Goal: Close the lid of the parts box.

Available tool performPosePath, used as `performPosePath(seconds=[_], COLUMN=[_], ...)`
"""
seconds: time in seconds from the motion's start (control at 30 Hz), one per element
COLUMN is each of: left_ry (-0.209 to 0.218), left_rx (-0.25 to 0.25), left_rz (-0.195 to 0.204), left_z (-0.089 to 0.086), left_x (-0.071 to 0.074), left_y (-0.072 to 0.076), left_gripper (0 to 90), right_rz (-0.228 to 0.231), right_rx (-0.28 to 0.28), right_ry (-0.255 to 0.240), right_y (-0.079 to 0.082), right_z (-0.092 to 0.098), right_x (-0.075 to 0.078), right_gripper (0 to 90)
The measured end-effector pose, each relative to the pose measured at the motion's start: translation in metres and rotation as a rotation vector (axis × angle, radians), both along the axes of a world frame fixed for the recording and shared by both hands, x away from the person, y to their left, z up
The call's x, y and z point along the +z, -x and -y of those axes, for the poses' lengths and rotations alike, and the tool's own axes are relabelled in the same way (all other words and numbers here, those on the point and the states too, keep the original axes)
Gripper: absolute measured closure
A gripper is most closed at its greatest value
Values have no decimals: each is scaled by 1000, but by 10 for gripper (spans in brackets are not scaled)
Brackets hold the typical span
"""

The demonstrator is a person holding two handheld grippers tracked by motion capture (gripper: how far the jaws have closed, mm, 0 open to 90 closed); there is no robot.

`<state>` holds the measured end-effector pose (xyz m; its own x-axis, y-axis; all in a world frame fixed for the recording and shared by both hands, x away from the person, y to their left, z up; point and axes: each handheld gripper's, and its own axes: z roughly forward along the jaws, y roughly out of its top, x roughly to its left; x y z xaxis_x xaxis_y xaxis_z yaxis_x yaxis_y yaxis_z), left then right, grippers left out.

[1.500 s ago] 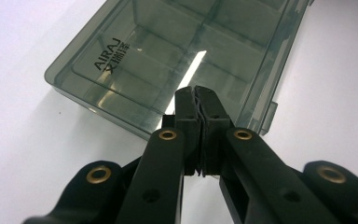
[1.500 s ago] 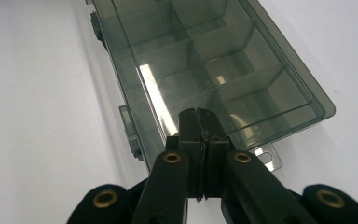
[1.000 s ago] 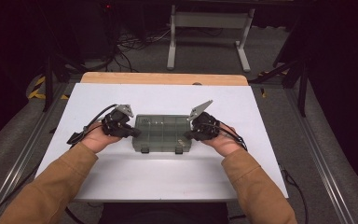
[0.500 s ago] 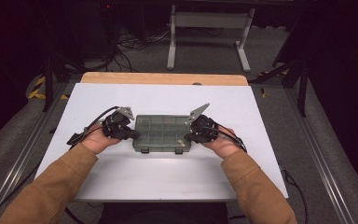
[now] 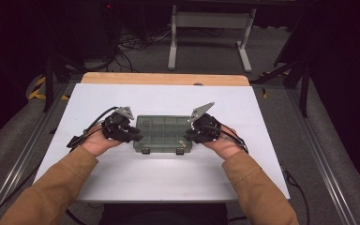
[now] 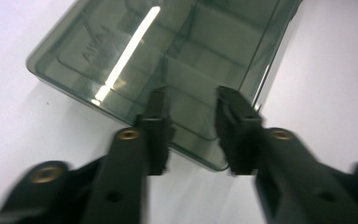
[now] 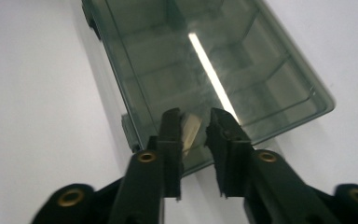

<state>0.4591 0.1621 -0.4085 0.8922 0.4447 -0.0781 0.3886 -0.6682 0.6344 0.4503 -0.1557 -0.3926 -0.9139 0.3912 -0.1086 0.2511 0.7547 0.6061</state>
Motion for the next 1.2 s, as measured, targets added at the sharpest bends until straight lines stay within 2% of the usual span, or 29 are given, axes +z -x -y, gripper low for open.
performPosePath(seconds=[0.13, 0.2, 0.27, 0.4, 0.53, 0.73, 0.9, 1.0, 1.2], left_ry=[64, 90, 116, 177, 216, 277, 342, 379, 450], left_rx=[23, 22, 35, 54, 62, 97, 108, 111, 140], left_rz=[7, 4, 23, 58, 90, 146, 186, 224, 298], left_z=[-5, -8, -10, -16, -24, -38, -47, -51, -61], left_x=[5, 9, 11, 16, 17, 16, 12, 7, -5], left_y=[3, 5, 7, 15, 23, 37, 50, 59, 71], left_gripper=[363, 285, 176, 69, 29, 9, 9, 11, 17], right_rz=[38, 47, 75, 114, 153, 200, 216, 219, 254], right_rx=[18, 18, 14, 5, -6, -20, -24, -20, -14], right_ry=[-77, -95, -126, -192, -240, -324, -354, -369, -398], right_y=[6, 8, 13, 21, 29, 42, 50, 54, 63], right_z=[4, 6, 8, 15, 23, 38, 45, 48, 54], right_x=[9, 11, 15, 21, 23, 24, 19, 16, 6], right_gripper=[456, 402, 302, 171, 91, 58, 34, 32, 24])
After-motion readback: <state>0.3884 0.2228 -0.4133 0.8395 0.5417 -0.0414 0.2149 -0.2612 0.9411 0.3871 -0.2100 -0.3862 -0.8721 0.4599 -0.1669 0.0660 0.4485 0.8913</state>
